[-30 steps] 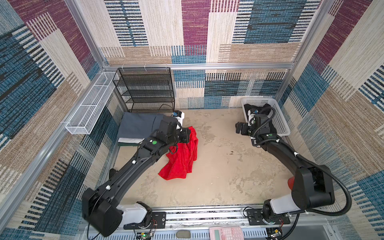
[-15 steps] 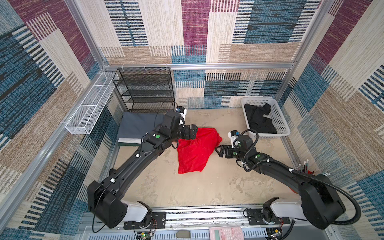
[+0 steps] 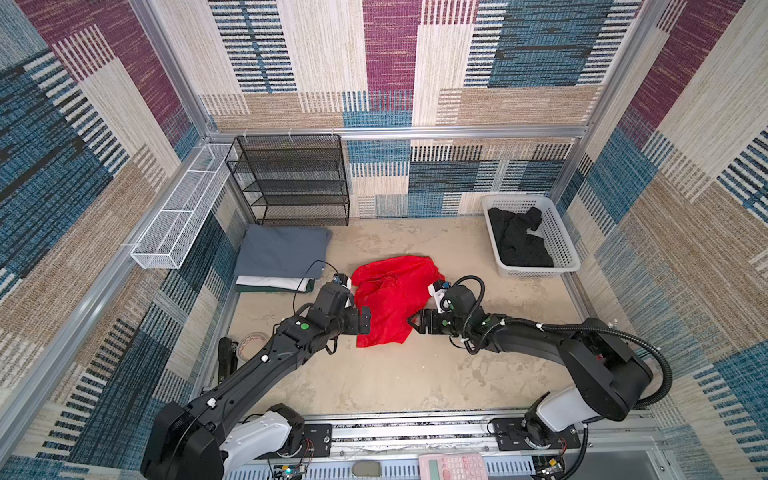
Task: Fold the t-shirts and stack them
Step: 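Grasp the red t-shirt's near edge with both grippers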
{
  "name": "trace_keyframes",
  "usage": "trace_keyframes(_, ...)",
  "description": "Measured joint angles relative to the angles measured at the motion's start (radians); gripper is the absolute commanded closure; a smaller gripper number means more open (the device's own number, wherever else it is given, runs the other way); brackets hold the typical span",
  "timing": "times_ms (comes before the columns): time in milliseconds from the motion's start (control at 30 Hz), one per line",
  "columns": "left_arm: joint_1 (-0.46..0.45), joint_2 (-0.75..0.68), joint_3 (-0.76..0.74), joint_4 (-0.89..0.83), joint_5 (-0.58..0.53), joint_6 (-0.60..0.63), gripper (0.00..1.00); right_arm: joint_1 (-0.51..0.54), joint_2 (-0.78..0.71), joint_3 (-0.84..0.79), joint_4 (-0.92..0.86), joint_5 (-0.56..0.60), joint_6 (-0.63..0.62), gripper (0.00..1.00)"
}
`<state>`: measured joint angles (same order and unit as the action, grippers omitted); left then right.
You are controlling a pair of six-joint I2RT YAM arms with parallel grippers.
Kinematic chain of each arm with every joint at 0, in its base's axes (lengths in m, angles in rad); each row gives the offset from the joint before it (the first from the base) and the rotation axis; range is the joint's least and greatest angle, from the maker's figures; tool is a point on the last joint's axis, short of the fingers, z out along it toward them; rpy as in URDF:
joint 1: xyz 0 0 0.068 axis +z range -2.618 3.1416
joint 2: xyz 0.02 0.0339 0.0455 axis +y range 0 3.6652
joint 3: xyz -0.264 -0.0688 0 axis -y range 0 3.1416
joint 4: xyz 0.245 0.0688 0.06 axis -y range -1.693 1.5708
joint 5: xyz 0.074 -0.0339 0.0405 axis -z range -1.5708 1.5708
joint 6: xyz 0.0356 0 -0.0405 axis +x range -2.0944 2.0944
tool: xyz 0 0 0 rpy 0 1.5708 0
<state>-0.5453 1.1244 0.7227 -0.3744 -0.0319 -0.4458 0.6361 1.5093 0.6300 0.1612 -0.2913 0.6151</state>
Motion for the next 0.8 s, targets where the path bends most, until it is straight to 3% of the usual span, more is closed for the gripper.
trace_keyframes(233, -0.002, 0.115, -0.023, 0.083, 0.092, -0.075, 0.08, 0.001, -0.106, -0.057, 0.011, 0.058, 0.035, 0.1)
trace_keyframes(533, -0.027, 0.193, -0.085, 0.195, 0.114, -0.11, 0.11, -0.002, -0.207, -0.088, -0.062, 0.174, 0.023, 0.02)
trace_keyframes(800, -0.046, 0.298, -0.098, 0.282, 0.117, -0.124, 0.17, -0.002, -0.303, -0.166, -0.093, 0.247, 0.037, 0.01)
